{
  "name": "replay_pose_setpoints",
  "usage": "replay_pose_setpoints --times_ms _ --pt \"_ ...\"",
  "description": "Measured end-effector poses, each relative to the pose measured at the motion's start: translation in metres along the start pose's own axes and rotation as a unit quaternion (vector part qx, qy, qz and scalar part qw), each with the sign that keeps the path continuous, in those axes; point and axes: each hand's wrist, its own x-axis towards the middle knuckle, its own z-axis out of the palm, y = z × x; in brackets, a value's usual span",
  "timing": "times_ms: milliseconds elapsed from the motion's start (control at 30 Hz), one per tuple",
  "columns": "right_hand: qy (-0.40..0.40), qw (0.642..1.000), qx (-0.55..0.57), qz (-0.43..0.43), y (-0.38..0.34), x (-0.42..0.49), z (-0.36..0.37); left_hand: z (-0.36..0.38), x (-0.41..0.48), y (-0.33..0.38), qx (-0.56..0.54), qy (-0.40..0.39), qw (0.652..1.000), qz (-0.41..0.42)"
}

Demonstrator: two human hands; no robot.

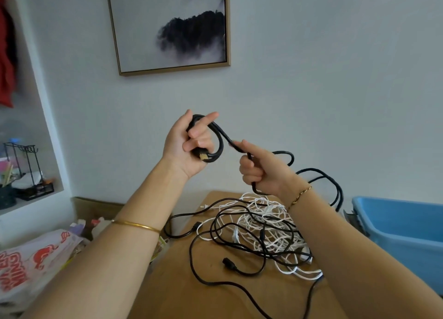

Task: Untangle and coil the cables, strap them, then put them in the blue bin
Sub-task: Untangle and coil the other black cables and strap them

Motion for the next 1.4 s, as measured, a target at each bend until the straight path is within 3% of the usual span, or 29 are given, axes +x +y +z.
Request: replay_pose_setpoints --times_ms 133,333,500,567,667,833,900,1067,1100,1133,1200,1233,1300,1400 --pt "0.015 0.993 0.108 -0.041 0.006 0.000 -0.005 0.015 0.008 -0.001 -0.021 0.079 0.995 0.050" --pt "0.080 0.996 0.038 -0.027 0.014 0.004 -0.012 0.025 0.014 0.007 -0.024 0.118 0.989 0.082" --pt "0.235 0.970 -0.019 -0.064 -0.003 0.007 -0.019 0.034 0.012 0.011 0.015 0.095 0.991 0.093" --pt "0.304 0.941 -0.133 -0.073 -0.004 0.005 -0.027 0.041 0.011 0.017 0.037 0.088 0.990 0.106" --pt "0.360 0.866 -0.342 -0.057 0.007 -0.001 -0.045 0.050 0.012 0.030 0.051 0.086 0.987 0.125" --pt "0.335 0.724 -0.603 0.020 0.040 -0.007 -0.062 0.055 0.013 0.025 0.089 0.096 0.986 0.105" --pt "0.305 0.699 -0.647 0.031 0.048 -0.007 -0.062 0.055 0.013 0.015 0.116 0.085 0.988 0.065" --pt "0.239 0.733 -0.637 -0.020 0.046 -0.004 -0.069 0.054 0.013 0.000 0.185 0.045 0.981 -0.036" --pt "0.233 0.763 -0.602 -0.039 0.041 -0.003 -0.068 0.054 0.012 -0.002 0.201 0.036 0.977 -0.056" --pt "0.233 0.816 -0.524 -0.063 0.034 -0.003 -0.065 0.054 0.012 -0.005 0.221 0.025 0.972 -0.074" --pt "0.228 0.916 -0.310 -0.114 0.018 -0.010 -0.054 0.054 0.010 -0.010 0.261 0.005 0.960 -0.099" --pt "0.212 0.944 -0.215 -0.134 0.009 -0.014 -0.048 0.055 0.009 -0.013 0.273 -0.002 0.956 -0.106" --pt "0.163 0.967 -0.133 -0.144 -0.001 -0.020 -0.038 0.055 0.009 -0.017 0.269 -0.014 0.956 -0.117" --pt "0.110 0.964 -0.192 -0.145 -0.003 -0.025 -0.023 0.054 0.010 -0.018 0.208 -0.038 0.968 -0.138"
